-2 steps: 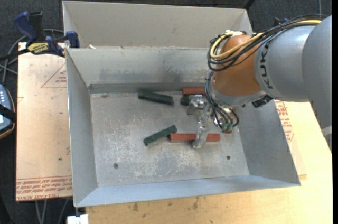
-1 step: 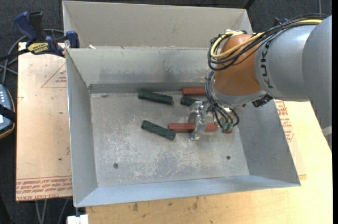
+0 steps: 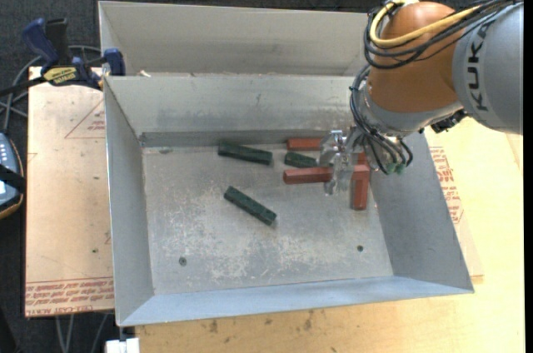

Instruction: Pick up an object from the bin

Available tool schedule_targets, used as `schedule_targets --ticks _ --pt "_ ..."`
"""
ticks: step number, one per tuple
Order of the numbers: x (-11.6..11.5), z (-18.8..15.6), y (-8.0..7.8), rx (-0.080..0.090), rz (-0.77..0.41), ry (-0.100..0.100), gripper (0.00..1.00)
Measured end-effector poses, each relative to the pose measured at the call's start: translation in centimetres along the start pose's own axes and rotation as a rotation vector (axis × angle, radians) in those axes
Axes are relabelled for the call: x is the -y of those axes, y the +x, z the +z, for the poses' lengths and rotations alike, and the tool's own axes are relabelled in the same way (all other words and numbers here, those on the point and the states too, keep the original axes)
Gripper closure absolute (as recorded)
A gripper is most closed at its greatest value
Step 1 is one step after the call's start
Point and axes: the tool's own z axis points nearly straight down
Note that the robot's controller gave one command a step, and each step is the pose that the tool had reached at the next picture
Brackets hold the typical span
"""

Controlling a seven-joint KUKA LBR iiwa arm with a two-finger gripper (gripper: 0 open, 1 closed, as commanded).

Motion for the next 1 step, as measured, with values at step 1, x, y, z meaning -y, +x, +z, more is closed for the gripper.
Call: schedule_targets --ticks 1 --pt "-1.50 -9.13 0.84 0.001 -0.036 0.000 1.00"
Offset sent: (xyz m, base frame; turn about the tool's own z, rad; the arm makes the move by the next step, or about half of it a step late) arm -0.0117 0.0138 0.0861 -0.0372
